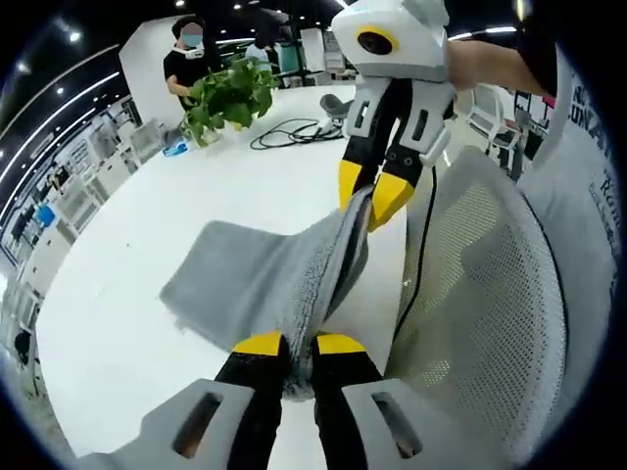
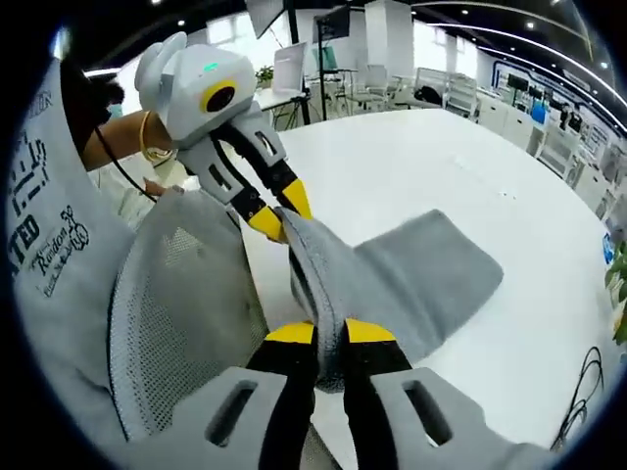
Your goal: Fold the towel on the table until its edges align and the towel forms a compact rectangular stack.
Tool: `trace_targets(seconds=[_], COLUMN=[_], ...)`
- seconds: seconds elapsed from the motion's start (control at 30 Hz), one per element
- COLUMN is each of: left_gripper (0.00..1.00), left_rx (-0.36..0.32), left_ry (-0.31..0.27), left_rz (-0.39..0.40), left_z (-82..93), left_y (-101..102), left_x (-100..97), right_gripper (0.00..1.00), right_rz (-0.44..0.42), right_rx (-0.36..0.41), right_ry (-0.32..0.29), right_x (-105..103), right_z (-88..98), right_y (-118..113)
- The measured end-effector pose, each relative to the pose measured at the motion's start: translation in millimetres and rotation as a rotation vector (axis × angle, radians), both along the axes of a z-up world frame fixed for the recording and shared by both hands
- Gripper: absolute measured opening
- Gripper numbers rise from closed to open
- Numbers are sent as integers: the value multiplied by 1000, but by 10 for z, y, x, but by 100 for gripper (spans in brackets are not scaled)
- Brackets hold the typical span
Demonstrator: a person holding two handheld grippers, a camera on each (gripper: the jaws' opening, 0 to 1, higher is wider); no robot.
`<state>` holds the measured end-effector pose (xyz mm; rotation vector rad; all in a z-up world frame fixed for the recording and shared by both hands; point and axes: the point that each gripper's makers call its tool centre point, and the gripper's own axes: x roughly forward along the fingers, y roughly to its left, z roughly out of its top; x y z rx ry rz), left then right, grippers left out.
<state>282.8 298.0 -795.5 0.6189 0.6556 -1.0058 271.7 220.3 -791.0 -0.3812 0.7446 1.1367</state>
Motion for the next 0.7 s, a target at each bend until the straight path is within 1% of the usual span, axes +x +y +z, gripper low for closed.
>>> trace_targets(seconds=[0.1,0.2,0.37,0.57,0.67,0.7], left_gripper=[10,10,10,10,11,11], left_rx=[-28,-35,-35,-26,-28,-31], left_ry=[-7,-15,-33,-53,-62,-58], left_rz=[16,6,3,-5,-19,-23], left_z=[20,47,112,115,88,75], left_y=[-5,-19,-27,-57,-72,-82], left_x=[139,256,453,720,831,867], right_gripper=[7,7,7,7,7,7], right_rz=[-20,-36,-72,-104,-110,-119], right_rx=[36,64,117,156,168,171], right_ry=[0,12,14,37,41,55], right_x=[124,197,424,670,784,826], right_z=[61,125,248,275,248,219], right_y=[-2,3,16,-3,-24,-33])
